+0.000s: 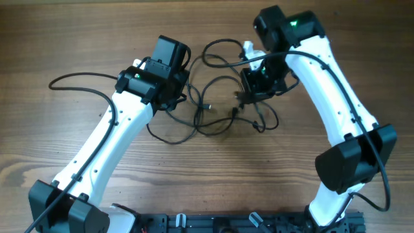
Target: Untangle cables
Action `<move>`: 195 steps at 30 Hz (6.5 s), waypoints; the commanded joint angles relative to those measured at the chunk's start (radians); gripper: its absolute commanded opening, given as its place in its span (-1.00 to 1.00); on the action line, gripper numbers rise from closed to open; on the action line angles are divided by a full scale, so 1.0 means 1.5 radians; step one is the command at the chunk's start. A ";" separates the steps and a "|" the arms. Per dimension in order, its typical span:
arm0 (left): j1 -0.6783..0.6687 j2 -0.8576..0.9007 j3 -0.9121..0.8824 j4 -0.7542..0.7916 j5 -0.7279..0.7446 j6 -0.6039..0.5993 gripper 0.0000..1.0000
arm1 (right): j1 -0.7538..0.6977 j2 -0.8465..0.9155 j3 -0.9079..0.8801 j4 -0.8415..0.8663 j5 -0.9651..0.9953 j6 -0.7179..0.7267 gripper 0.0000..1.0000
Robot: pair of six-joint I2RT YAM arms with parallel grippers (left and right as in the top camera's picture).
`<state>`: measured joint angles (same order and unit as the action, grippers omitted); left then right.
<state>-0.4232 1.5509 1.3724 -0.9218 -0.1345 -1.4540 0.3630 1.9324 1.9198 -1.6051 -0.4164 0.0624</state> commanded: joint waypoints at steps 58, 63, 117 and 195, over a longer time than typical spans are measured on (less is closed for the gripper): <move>0.006 0.001 -0.001 0.039 0.003 0.310 0.93 | -0.579 0.232 0.500 0.040 -0.144 0.014 0.47; 0.019 -0.038 0.033 0.049 0.051 0.500 0.80 | -0.455 0.214 0.500 -0.002 -0.146 -0.051 0.47; 0.447 -0.193 0.023 -0.066 0.161 0.609 0.69 | 0.047 0.215 0.488 0.001 -0.058 0.074 0.61; 0.543 -0.192 0.023 -0.129 0.154 0.610 1.00 | 0.032 -0.142 0.244 0.567 -0.147 0.450 -0.91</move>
<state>0.3866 1.2633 1.4033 -1.1183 0.1032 -0.5369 0.4404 1.7241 2.2822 -0.8188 -0.5014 0.6189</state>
